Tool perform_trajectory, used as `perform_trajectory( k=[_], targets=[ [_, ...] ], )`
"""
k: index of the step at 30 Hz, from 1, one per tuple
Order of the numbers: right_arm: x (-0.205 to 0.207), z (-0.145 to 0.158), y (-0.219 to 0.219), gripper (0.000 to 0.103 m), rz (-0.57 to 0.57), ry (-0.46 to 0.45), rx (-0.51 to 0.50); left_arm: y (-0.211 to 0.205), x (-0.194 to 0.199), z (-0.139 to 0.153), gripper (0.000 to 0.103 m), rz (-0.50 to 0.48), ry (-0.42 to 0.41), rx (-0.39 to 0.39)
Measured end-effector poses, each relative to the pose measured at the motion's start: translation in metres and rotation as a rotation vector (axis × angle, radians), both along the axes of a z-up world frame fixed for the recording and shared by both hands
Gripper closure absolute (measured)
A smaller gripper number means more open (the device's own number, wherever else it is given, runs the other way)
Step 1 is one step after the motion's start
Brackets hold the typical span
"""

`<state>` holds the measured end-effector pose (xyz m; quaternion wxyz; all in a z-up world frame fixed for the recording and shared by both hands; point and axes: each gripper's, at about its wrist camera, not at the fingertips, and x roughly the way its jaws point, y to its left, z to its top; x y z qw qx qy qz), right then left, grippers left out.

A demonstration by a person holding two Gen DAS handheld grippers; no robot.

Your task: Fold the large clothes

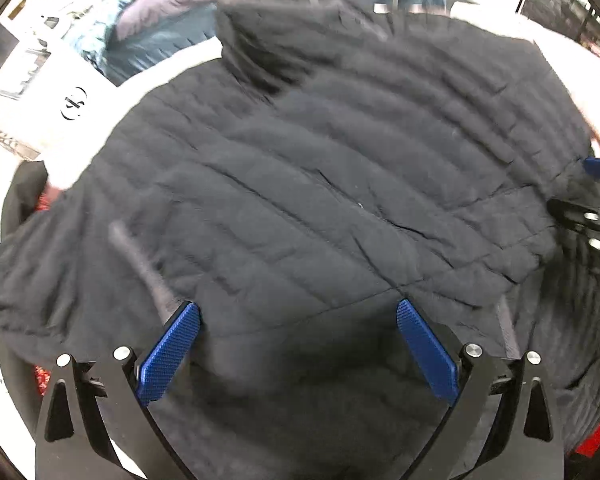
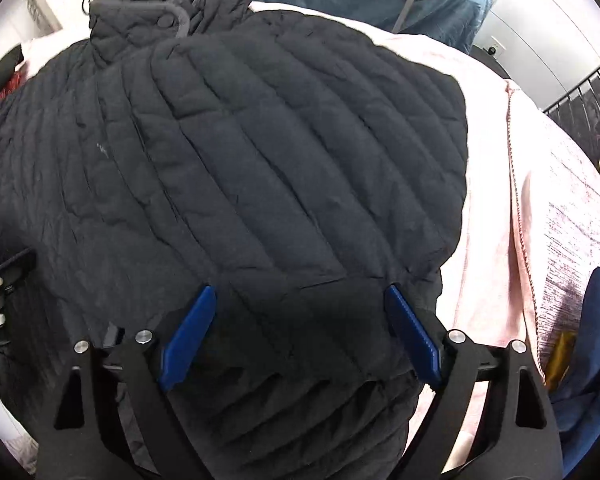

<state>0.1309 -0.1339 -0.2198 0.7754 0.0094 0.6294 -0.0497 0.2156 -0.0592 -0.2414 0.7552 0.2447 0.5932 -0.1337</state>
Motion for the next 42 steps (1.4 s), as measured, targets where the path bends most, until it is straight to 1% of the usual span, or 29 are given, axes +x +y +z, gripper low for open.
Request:
perform_trajectory(
  k=[2, 3, 5, 8, 13, 18, 20, 22, 23, 25, 27, 28, 30, 31, 33, 35, 37, 40, 42],
  targets=[
    [0.005, -0.006, 0.002, 0.016, 0.021, 0.020, -0.004, 0.001, 0.006, -0.015, 0.005, 0.022, 0.035, 0.006],
    [0.006, -0.008, 0.001, 0.015, 0.025, 0.030, -0.001, 0.003, 0.009, -0.020, 0.005, 0.046, 0.060, -0.007],
    [0.011, -0.015, -0.002, 0.010, 0.024, 0.051, 0.009, 0.004, 0.015, -0.025, 0.005, 0.080, 0.102, -0.030],
    [0.020, -0.029, -0.003, 0.006, 0.017, 0.083, 0.012, 0.008, 0.025, -0.034, 0.005, 0.088, 0.148, -0.042],
    [0.036, -0.046, -0.004, 0.005, -0.021, 0.106, 0.002, 0.016, 0.044, -0.045, 0.004, 0.101, 0.189, -0.066],
    [0.031, -0.050, -0.011, 0.005, -0.033, 0.065, 0.006, 0.018, 0.054, -0.046, 0.004, 0.109, 0.175, -0.069],
    [0.028, -0.049, -0.012, 0.005, -0.028, 0.050, 0.005, 0.015, 0.037, -0.042, 0.004, 0.109, 0.163, -0.074],
    [0.026, -0.049, -0.014, 0.005, -0.024, 0.051, 0.007, 0.015, 0.034, -0.039, 0.004, 0.103, 0.154, -0.081],
    [0.028, -0.047, -0.015, 0.005, -0.015, 0.068, 0.004, 0.016, 0.034, -0.038, 0.005, 0.099, 0.148, -0.086],
    [0.029, -0.040, -0.013, 0.006, -0.023, 0.098, -0.005, 0.017, 0.025, -0.027, 0.005, 0.100, 0.130, -0.089],
    [0.020, -0.025, -0.007, 0.006, -0.051, 0.077, -0.016, 0.021, 0.011, -0.011, 0.006, 0.127, 0.092, -0.090],
    [0.016, -0.017, -0.006, 0.006, -0.058, 0.054, -0.014, 0.027, 0.005, 0.001, 0.007, 0.154, 0.062, -0.115],
    [0.001, 0.005, 0.001, 0.006, -0.053, -0.018, 0.011, 0.041, -0.007, 0.020, 0.007, 0.197, 0.027, -0.195],
    [-0.007, 0.012, 0.005, 0.006, -0.045, -0.043, 0.016, 0.052, -0.017, 0.031, 0.006, 0.227, 0.017, -0.249],
    [-0.027, 0.023, 0.014, 0.006, -0.017, -0.070, 0.040, 0.075, -0.034, 0.043, 0.006, 0.278, 0.007, -0.310],
    [-0.048, 0.019, 0.025, 0.006, 0.004, -0.050, 0.084, 0.105, -0.055, 0.048, 0.006, 0.343, -0.010, -0.320],
    [-0.069, 0.006, 0.039, 0.006, 0.036, 0.007, 0.120, 0.137, -0.077, 0.047, 0.006, 0.417, -0.026, -0.310],
    [-0.101, -0.012, 0.060, 0.006, 0.099, 0.086, 0.132, 0.185, -0.108, 0.049, 0.007, 0.530, -0.062, -0.297],
    [-0.111, -0.017, 0.068, 0.006, 0.134, 0.108, 0.139, 0.226, -0.125, 0.052, 0.007, 0.615, -0.101, -0.285]
  ],
)
